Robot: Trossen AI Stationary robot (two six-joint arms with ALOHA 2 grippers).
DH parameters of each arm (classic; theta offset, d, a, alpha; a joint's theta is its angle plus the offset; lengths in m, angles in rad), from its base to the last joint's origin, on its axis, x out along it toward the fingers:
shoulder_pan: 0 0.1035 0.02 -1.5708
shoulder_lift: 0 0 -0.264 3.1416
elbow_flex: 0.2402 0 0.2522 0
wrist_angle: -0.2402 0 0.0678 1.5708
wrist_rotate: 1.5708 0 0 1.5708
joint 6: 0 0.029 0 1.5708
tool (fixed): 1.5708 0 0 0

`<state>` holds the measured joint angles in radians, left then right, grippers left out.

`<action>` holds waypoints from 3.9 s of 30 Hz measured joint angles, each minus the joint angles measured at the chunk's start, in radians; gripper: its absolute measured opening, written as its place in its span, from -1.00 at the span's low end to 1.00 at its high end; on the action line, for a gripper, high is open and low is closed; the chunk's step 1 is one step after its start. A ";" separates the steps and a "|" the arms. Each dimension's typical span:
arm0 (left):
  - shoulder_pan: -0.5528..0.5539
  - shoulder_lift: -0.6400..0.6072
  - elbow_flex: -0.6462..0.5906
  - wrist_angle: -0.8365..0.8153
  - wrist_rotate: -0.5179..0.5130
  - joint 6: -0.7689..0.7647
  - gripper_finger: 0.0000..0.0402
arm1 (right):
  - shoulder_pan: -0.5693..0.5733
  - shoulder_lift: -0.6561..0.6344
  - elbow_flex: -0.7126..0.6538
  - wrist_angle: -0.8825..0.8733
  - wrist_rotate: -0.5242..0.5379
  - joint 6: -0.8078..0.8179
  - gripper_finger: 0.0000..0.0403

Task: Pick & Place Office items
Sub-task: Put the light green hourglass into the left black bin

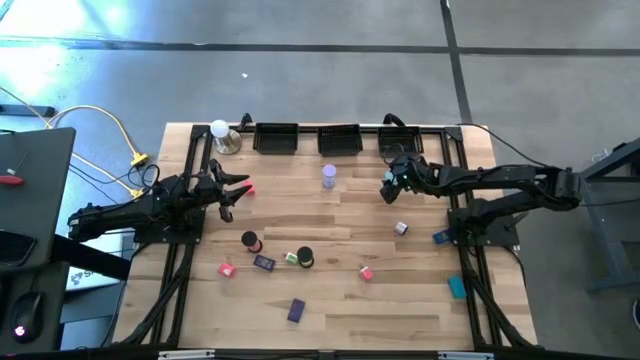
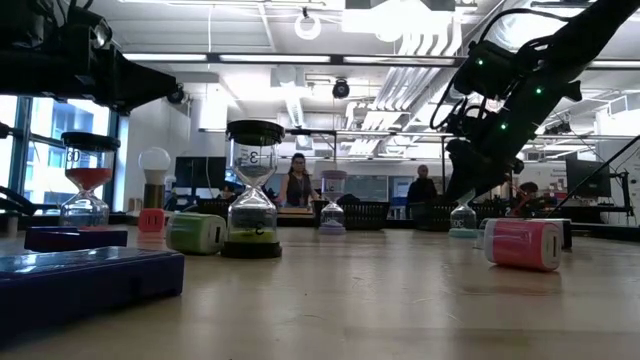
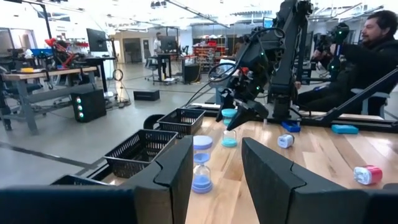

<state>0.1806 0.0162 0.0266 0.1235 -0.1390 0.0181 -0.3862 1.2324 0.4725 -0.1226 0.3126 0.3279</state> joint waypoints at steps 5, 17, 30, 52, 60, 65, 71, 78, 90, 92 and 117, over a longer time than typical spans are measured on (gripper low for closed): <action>0.000 0.000 0.000 0.000 0.000 0.000 -0.34 | 0.000 0.000 0.000 0.000 -0.001 0.000 0.21; 0.000 0.000 0.000 -0.007 -0.001 0.013 -0.34 | 0.000 -0.001 0.000 0.002 -0.058 0.000 -0.20; 0.000 0.000 0.000 0.011 0.000 0.004 -0.34 | 0.090 0.000 0.000 0.040 -0.062 0.006 -0.20; 0.000 0.778 0.001 0.889 0.082 -0.085 -0.34 | 0.249 -0.021 0.081 0.242 -0.165 -0.028 -0.19; 0.000 1.290 0.084 1.348 0.093 -0.014 -0.34 | 0.304 -0.021 0.149 0.240 -0.166 -0.072 -0.20; -0.003 1.466 0.187 1.408 0.144 -0.084 -0.34 | 0.322 -0.021 0.164 0.241 -0.161 -0.097 -0.17; -0.015 1.563 0.300 1.407 0.178 -0.112 -0.34 | 0.321 -0.021 0.164 0.243 -0.159 -0.097 -0.20; -0.017 1.563 0.331 1.428 0.169 -0.202 -0.34 | 0.321 -0.021 0.164 0.247 -0.159 -0.097 -0.18; -0.007 1.562 0.331 1.409 0.185 -0.261 -0.34 | 0.321 -0.021 0.164 0.248 -0.160 -0.098 -0.18; -0.009 1.563 0.331 1.404 0.204 -0.265 -0.34 | 0.321 -0.021 0.164 0.248 -0.161 -0.097 -0.16; -0.072 1.565 0.331 1.394 0.202 -0.188 0.73 | 0.321 -0.021 0.164 0.400 -0.185 -0.097 -0.19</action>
<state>0.1089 1.5814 0.3573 1.5179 0.0627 -0.1695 -0.0650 1.2118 0.6369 0.2778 0.1281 0.2306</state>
